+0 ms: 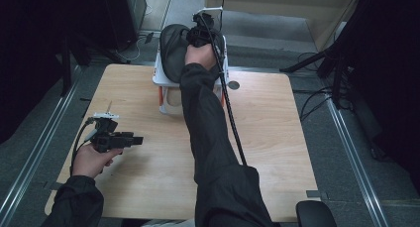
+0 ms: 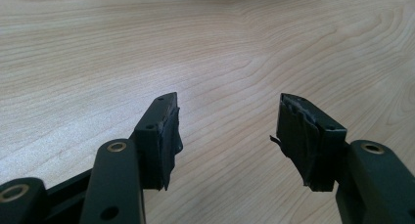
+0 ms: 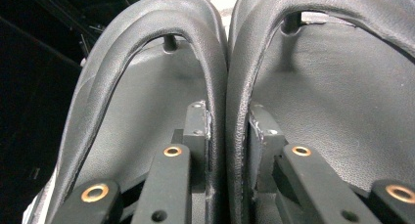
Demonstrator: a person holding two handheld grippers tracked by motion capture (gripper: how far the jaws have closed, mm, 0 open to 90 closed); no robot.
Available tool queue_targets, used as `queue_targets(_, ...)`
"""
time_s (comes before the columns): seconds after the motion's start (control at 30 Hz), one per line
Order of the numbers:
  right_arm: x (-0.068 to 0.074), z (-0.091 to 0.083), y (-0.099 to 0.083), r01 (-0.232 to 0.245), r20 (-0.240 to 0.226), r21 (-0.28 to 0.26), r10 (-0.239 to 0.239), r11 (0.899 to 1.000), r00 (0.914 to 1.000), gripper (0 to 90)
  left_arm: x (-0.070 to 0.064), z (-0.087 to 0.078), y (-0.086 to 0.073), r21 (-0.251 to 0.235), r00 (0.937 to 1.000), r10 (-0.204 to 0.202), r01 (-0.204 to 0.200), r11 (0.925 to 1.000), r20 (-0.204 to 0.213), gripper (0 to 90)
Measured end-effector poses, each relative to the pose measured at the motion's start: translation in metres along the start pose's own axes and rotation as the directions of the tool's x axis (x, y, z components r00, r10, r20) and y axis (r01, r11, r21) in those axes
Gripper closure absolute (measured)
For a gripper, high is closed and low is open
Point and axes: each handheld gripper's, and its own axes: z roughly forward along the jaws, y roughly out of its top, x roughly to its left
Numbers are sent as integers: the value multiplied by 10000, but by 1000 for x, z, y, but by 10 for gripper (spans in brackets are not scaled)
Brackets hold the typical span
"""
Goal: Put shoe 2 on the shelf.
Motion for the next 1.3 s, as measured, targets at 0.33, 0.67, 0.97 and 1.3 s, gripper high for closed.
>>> queue_targets(0.33,-1,1,-2,84,-169,-105,-86,9999,9998,669,0,1,0,8,10000,-24,24,10000,-13,420)
queue_targets(0.67,-2,-1,-1,168,-443,-21,-169,9999,9989,603,0,1,0,44,10000,-21,21,10000,-30,420)
queue_targets(0.97,-2,-6,-2,714,-519,86,-709,9974,9961,571,0,2,0,71,10000,45,-45,10000,-12,419)
queue_targets(1.3,-8,-19,-5,1138,-894,88,-1126,9935,9896,572,-1,4,1,123,10000,23,-22,9999,-69,418)
